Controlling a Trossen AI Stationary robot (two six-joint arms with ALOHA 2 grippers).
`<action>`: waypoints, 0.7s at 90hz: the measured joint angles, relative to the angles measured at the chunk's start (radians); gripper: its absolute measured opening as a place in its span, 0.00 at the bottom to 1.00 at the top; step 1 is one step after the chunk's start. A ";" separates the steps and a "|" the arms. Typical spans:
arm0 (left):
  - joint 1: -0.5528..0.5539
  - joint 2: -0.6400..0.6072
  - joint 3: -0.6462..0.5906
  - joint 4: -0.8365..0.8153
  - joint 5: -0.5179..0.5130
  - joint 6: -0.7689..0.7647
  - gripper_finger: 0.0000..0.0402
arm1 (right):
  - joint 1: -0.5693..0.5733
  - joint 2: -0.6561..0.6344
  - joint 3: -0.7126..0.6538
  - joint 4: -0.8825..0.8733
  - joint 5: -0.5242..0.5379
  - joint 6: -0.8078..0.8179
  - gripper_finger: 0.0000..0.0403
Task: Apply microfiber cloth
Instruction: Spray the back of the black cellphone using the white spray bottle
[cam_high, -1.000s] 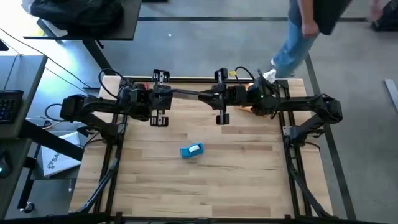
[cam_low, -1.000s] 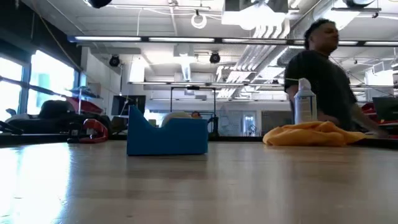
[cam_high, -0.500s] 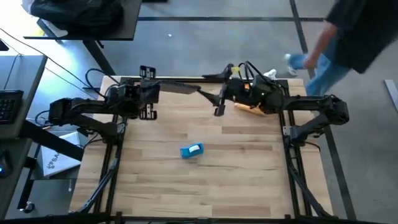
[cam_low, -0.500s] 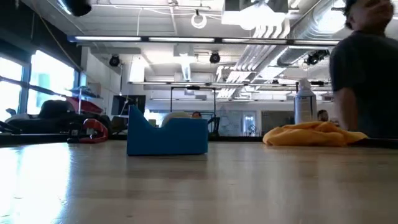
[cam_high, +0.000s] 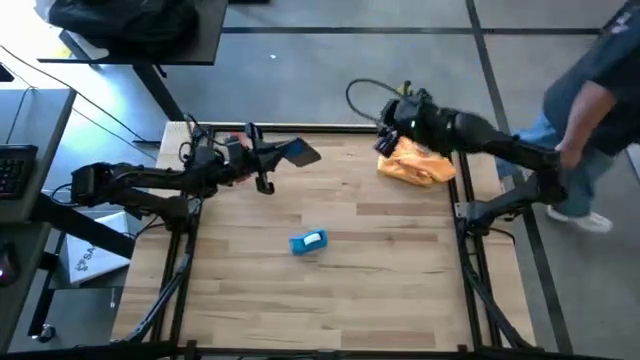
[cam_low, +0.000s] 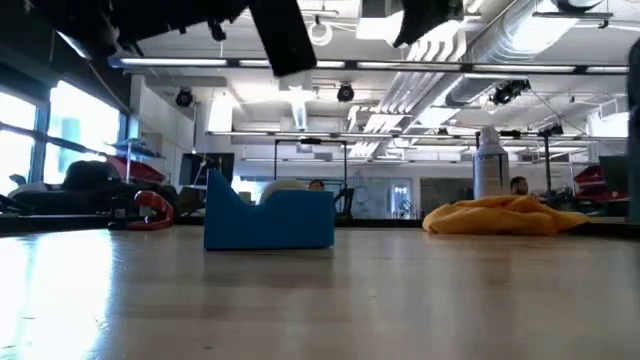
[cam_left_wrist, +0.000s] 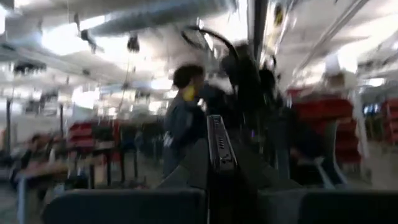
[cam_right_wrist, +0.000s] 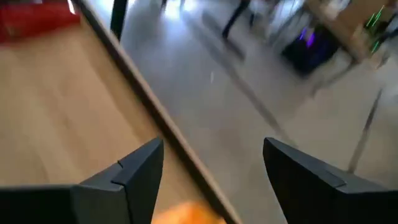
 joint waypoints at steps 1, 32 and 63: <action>0.000 0.000 -0.002 0.001 -0.004 0.000 0.02 | -0.012 0.003 0.008 -0.021 -0.002 -0.009 0.60; -0.010 -0.002 -0.036 -0.022 -0.032 -0.025 0.03 | -0.303 0.076 0.092 -0.416 -0.007 -0.533 0.58; -0.018 -0.002 -0.036 -0.066 -0.021 -0.002 0.03 | -0.451 0.082 -0.076 -0.377 0.119 -0.937 0.45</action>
